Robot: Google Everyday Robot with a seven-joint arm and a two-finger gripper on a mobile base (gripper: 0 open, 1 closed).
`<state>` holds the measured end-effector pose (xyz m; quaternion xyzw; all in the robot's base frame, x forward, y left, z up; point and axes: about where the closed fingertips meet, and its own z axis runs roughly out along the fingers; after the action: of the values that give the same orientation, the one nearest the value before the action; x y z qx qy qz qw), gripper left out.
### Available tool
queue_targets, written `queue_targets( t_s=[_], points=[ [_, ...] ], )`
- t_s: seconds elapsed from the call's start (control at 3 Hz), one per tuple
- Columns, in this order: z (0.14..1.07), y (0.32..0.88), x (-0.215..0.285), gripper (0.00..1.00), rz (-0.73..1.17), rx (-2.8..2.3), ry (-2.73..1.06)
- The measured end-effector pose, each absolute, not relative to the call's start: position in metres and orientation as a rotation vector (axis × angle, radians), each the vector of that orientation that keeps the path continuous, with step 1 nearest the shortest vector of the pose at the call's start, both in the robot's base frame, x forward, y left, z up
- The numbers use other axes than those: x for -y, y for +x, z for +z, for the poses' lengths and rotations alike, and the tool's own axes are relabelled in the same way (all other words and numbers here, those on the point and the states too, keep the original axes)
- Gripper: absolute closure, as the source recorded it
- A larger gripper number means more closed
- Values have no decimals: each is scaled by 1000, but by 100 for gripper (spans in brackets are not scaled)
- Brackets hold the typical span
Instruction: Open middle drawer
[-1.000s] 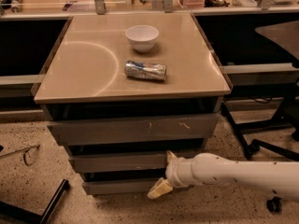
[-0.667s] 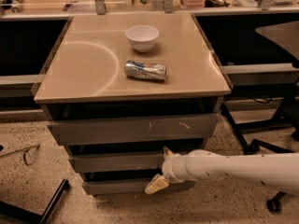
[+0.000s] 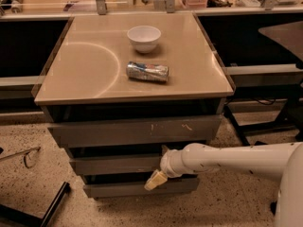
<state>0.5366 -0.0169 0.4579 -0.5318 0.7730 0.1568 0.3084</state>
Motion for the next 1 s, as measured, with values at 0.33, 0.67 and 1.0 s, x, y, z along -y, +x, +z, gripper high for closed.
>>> queue_targets(
  t_s=[0.33,0.67,1.0],
  points=[
    [444,544,22,0,459,-2074,-1386],
    [430,551,32,0,514,-2098,-1331],
    [423,557,37,0,544,-2099,-1295]
  ],
)
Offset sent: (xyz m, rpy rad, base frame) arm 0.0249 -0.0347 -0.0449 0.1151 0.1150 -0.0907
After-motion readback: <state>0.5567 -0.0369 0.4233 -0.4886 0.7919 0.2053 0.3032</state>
